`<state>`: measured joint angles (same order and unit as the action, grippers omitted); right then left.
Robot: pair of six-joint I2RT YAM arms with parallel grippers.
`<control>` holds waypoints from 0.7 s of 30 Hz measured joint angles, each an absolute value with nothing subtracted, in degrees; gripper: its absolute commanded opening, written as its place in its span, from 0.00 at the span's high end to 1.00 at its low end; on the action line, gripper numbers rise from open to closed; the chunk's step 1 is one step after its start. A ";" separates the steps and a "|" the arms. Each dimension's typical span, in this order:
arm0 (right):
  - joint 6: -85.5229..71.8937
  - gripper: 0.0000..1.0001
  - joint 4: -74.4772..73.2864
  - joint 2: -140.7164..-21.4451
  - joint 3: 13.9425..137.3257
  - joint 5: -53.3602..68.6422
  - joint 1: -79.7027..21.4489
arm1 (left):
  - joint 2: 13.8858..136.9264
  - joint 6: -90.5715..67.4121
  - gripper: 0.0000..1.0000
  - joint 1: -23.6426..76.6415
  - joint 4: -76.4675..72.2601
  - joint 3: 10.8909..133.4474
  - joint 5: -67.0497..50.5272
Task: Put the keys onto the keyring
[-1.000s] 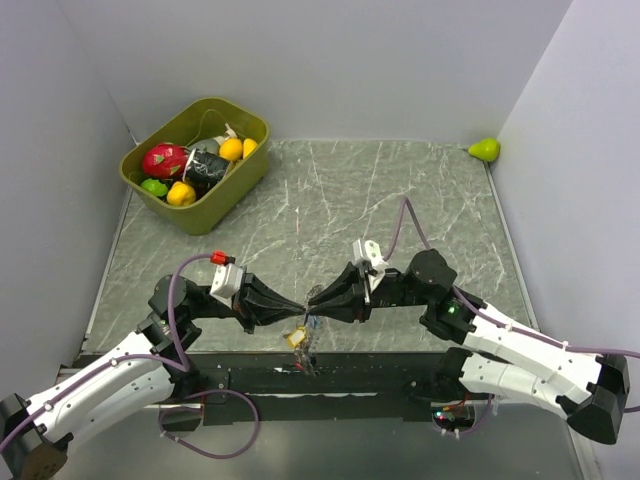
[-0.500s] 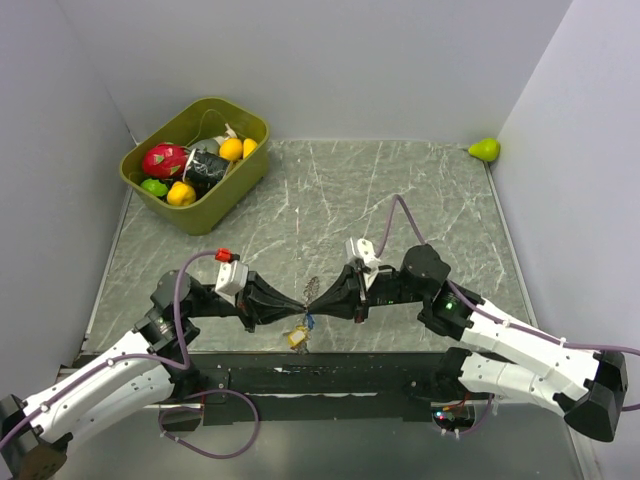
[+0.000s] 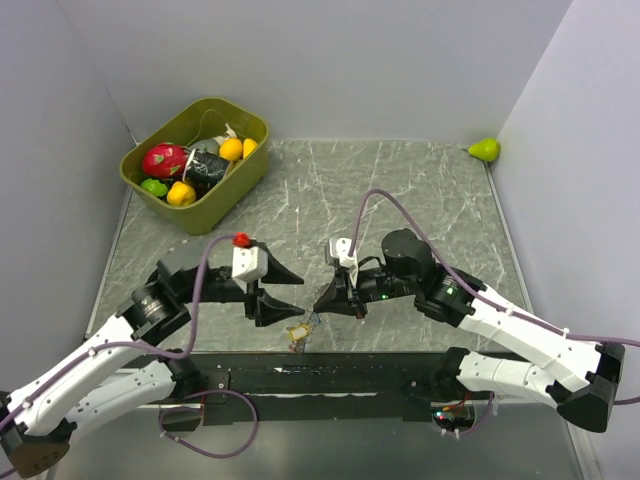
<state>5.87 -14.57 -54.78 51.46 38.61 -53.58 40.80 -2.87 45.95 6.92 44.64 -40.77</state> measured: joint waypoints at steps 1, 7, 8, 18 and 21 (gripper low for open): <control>6.55 1.00 -15.86 -54.98 51.96 38.57 -53.58 | 42.02 -1.69 0.36 45.95 9.32 45.82 -40.93; 9.17 1.00 -20.53 -57.28 53.76 38.65 -53.58 | 50.98 4.25 0.47 46.26 20.43 51.99 -42.41; 9.47 1.00 -21.19 -57.87 53.82 38.63 -53.58 | 52.45 5.02 0.48 46.39 21.67 52.51 -42.44; 9.98 1.00 -22.39 -58.76 53.91 38.48 -53.58 | 54.92 6.79 0.62 48.21 24.45 52.60 -42.46; 10.00 1.00 -22.35 -58.65 53.91 38.33 -53.58 | 55.86 6.90 0.69 48.56 24.58 52.60 -42.44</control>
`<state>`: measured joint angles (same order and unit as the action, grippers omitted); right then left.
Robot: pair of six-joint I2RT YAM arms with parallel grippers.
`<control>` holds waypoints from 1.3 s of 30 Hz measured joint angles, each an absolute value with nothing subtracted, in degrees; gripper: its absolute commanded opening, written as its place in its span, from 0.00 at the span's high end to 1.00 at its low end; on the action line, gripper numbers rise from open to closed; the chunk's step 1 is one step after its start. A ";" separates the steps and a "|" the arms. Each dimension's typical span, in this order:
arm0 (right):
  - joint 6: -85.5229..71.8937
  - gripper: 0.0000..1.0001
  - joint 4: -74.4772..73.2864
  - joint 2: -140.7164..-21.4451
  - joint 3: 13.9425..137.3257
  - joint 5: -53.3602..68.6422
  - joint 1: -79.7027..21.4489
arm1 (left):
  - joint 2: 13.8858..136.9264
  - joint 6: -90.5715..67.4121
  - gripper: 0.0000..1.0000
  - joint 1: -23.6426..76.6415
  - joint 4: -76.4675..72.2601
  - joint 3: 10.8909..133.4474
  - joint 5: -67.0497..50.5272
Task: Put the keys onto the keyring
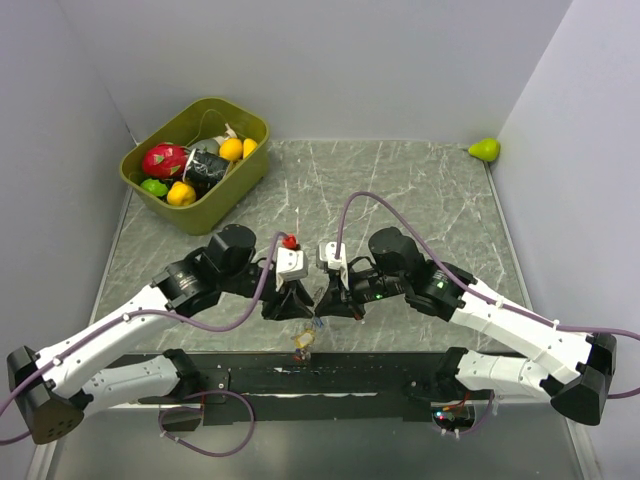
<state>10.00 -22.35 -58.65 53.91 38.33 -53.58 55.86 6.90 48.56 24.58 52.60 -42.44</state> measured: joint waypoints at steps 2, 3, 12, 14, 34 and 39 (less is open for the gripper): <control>10.00 1.00 -22.31 -58.65 53.91 38.26 -53.58 | 56.64 6.85 0.74 48.80 24.75 52.60 -42.35; 10.00 1.00 -22.31 -58.65 53.91 38.22 -53.58 | 57.10 6.87 0.76 48.90 24.80 52.60 -42.15; 10.13 1.00 -22.74 -58.63 53.91 37.36 -53.47 | 58.13 6.09 0.99 50.19 24.34 52.42 -40.56; 10.07 0.91 -22.65 -58.59 53.91 37.08 -53.47 | 57.28 5.13 0.99 50.28 23.11 51.51 -39.86; 1.98 0.40 -5.98 -46.11 46.17 32.08 -53.32 | 39.66 -5.69 0.99 50.43 -4.69 33.06 -30.72; 1.50 0.43 -5.63 -45.23 44.53 31.68 -53.30 | 37.76 -7.31 0.99 50.43 -11.94 30.46 -30.09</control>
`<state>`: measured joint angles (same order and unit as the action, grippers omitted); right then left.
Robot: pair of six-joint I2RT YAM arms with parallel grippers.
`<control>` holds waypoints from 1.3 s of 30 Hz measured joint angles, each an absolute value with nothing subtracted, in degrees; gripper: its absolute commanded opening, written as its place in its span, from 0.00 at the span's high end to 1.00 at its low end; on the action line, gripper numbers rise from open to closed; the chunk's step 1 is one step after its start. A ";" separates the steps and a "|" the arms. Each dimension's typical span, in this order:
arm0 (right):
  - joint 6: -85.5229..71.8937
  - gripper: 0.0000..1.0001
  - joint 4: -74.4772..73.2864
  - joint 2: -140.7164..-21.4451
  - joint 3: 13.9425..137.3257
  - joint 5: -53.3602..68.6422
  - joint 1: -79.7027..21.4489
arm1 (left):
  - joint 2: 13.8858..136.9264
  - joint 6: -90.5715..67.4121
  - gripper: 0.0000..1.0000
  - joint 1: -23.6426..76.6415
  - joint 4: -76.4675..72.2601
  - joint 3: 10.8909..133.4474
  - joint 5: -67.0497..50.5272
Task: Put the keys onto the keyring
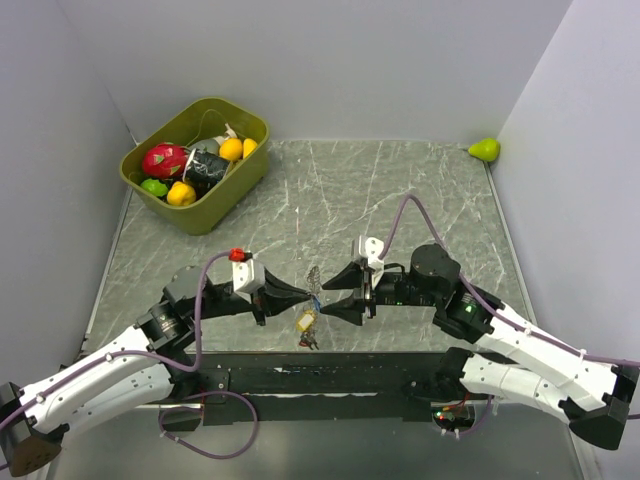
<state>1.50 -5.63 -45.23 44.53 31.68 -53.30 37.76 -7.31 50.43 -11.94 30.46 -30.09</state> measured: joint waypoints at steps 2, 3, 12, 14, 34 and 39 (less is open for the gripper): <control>1.34 0.43 -5.65 -45.01 44.47 31.03 -53.30 | 37.39 -7.70 0.99 50.43 -14.13 30.11 -30.04; 1.32 0.43 -5.65 -44.82 44.40 30.79 -53.30 | 37.32 -7.84 0.99 50.46 -14.92 30.09 -30.04; 0.86 0.50 -5.34 -41.95 42.13 28.80 -53.21 | 37.32 -8.27 0.99 50.43 -18.15 30.09 -29.39; 0.73 0.50 -5.21 -42.09 41.85 28.93 -53.21 | 37.32 -8.27 0.99 50.43 -18.35 30.09 -29.21; -3.42 0.82 -0.19 -48.88 41.78 30.87 -53.21 | 37.87 -8.19 0.99 50.43 -18.04 30.09 -29.39; -3.42 1.00 0.03 -48.86 41.78 30.83 -53.21 | 38.04 -7.99 0.99 50.43 -18.02 30.09 -29.63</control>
<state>-3.42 0.03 -48.86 41.78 30.83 -53.21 38.04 -7.99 50.43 -18.02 30.09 -29.63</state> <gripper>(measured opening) 0.062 0.023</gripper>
